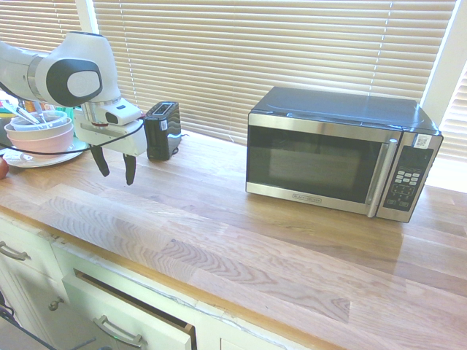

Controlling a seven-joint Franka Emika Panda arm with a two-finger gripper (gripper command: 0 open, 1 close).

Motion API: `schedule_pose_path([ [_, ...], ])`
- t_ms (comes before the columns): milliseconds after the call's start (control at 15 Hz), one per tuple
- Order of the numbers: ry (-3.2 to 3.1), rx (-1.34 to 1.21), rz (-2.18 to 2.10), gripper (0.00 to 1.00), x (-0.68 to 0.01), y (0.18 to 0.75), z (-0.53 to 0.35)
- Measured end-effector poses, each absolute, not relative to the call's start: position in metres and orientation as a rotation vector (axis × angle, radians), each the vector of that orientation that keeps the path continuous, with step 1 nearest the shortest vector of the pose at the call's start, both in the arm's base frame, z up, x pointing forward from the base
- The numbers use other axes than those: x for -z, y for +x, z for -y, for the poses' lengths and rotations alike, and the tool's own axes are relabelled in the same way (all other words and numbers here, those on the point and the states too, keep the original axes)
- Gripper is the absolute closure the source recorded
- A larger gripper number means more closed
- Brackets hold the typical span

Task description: Press the toaster

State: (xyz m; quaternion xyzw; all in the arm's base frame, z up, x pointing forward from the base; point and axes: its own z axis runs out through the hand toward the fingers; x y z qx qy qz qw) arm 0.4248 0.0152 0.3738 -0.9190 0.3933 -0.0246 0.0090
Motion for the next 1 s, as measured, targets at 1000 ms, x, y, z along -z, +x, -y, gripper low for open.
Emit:
schedule_pose_path([
  [1000,-2.796,0.366,-1.093,0.00,-0.405,0.456,-0.059],
])
